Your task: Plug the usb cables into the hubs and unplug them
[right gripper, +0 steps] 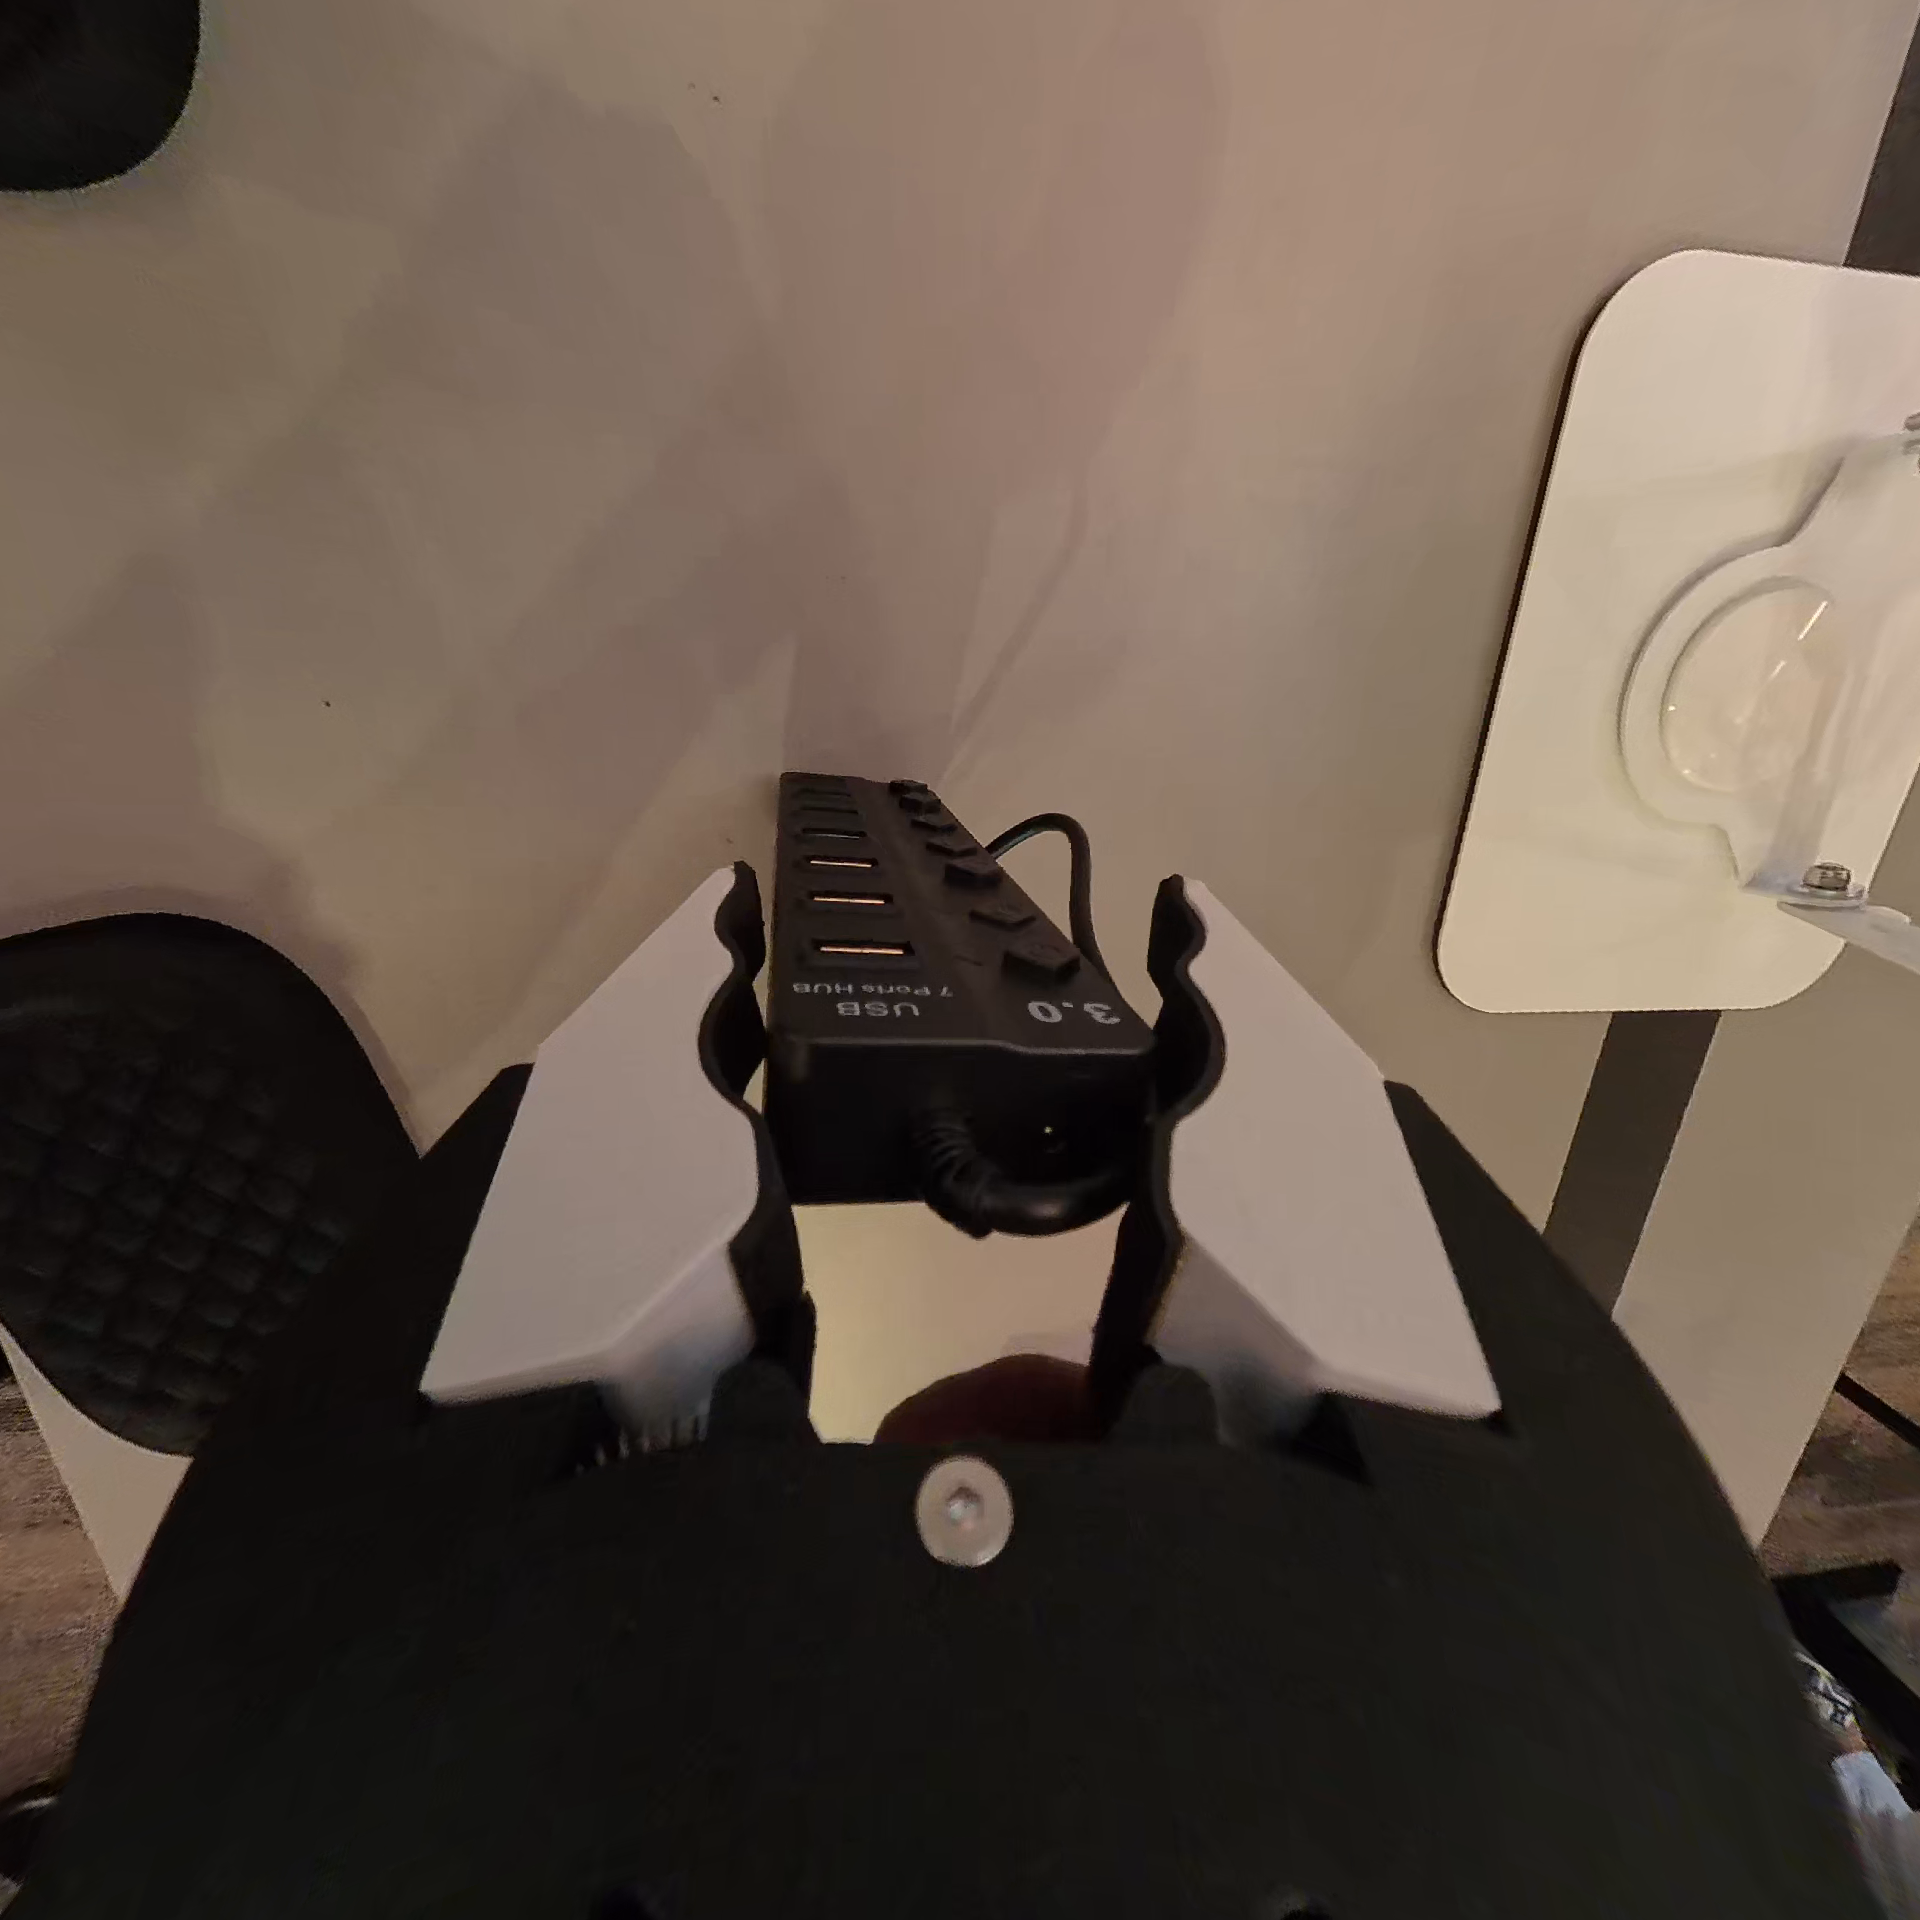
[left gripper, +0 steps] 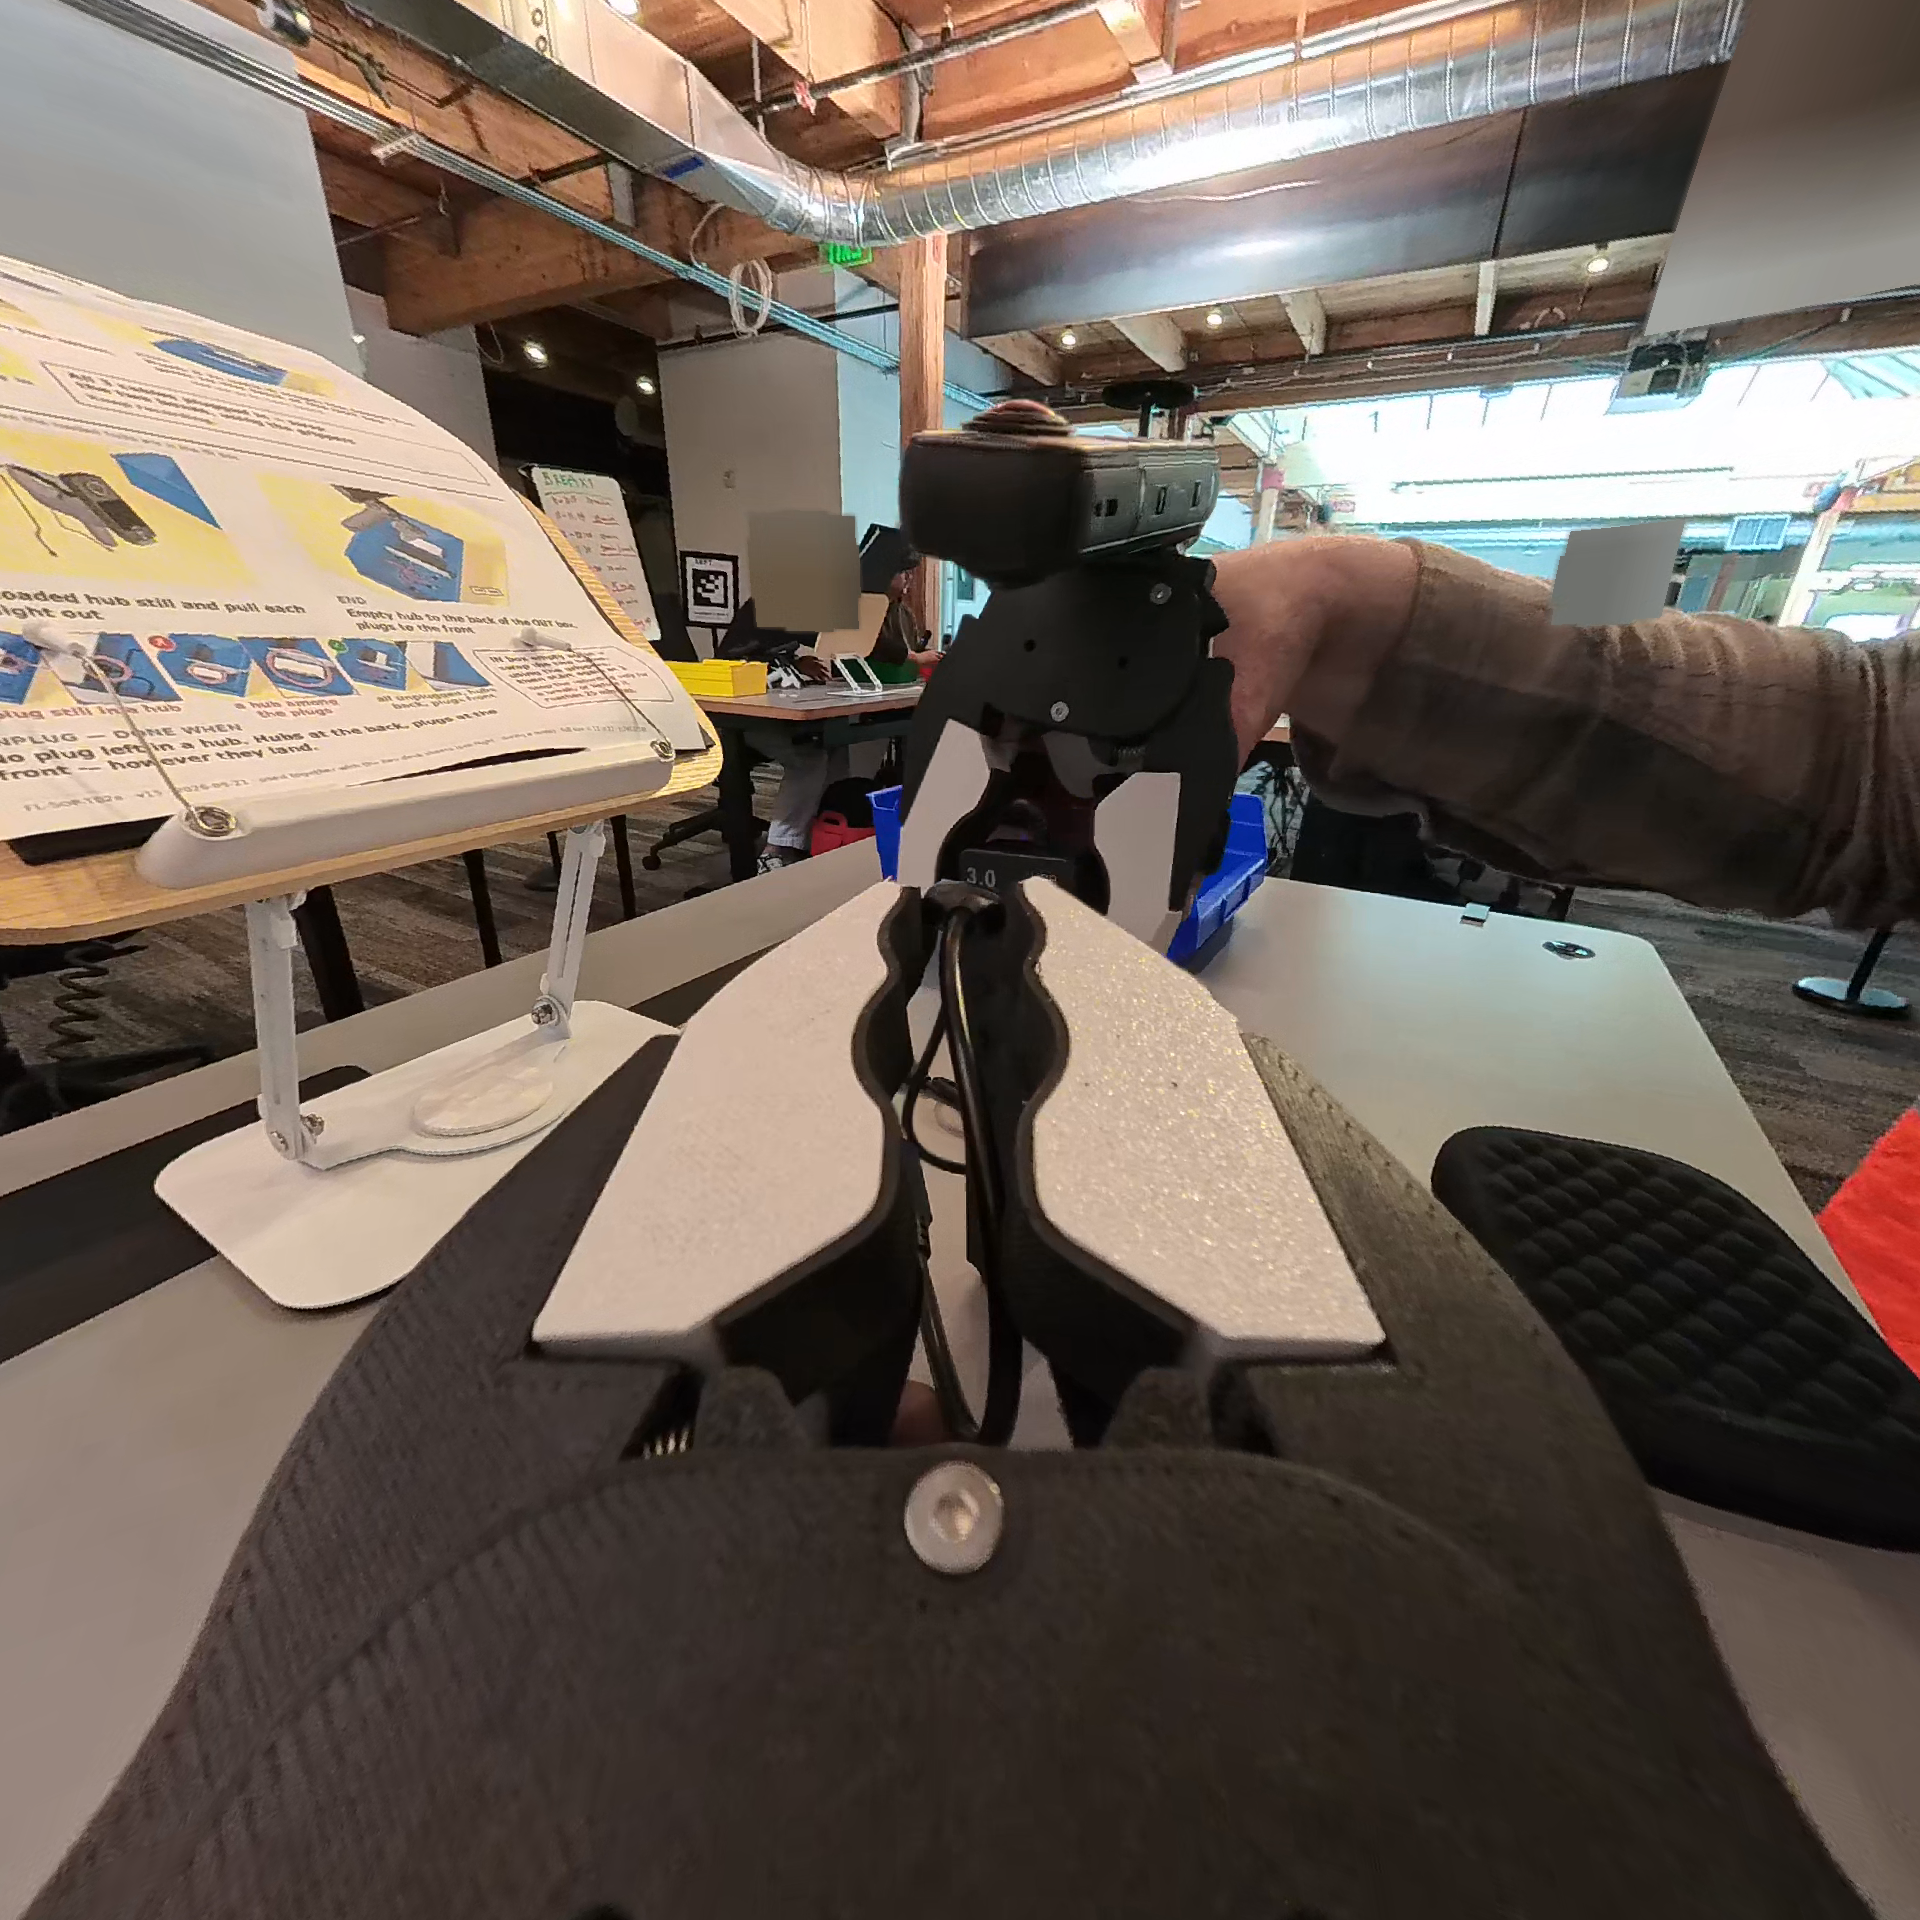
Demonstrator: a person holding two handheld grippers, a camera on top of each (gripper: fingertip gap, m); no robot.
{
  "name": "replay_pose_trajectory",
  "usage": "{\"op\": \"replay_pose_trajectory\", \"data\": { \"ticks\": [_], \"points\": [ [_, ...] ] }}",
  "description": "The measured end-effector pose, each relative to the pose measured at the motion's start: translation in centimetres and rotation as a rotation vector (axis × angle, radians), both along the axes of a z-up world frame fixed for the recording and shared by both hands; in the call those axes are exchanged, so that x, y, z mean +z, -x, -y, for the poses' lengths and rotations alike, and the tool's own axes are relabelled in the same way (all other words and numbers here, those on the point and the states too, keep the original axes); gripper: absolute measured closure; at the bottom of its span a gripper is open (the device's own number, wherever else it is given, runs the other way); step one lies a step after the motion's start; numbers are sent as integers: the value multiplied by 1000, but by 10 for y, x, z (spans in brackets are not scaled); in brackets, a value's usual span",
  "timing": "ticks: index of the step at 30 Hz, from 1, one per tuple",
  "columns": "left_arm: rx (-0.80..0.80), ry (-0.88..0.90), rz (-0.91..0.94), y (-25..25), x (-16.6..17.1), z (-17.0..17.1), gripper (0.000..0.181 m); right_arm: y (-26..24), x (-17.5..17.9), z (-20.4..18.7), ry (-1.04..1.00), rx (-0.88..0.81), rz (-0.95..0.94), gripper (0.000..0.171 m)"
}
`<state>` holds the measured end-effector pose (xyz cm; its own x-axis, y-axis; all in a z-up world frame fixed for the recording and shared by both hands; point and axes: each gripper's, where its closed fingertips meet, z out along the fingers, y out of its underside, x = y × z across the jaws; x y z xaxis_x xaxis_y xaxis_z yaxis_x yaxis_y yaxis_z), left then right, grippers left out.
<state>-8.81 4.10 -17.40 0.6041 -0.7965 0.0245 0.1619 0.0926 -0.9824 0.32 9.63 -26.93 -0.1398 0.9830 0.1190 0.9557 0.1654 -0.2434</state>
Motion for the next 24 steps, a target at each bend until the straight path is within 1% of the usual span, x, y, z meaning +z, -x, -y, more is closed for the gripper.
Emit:
{"op": "replay_pose_trajectory", "data": {
  "ticks": [3, 6, 10, 12, 16, 22, 24],
  "points": [
    [-1, 2, -2, -1, 0, -1, 166, 0, 1, 1, 1, 14, 9, 97],
    [3, 0, 5, 0, 2, 0, 166, 4, 11, 1, 32, 17, -27, 97],
    [2, -1, 17, -1, 7, 0, 166, 12, 47, 5, 49, 70, -101, 98],
    [6, -7, 21, -1, 14, 0, 166, 18, 68, 9, 35, 123, -133, 98],
    [-1, -27, 56, -1, 35, 1, 166, 31, 105, 32, 35, 297, -213, 98],
    [-49, -71, 98, -7, 76, 1, 166, 46, 142, 34, -23, 406, -255, 98],
    [-71, -86, 103, -10, 92, -3, 166, 47, 153, 29, -40, 411, -257, 98]
  ]
}}
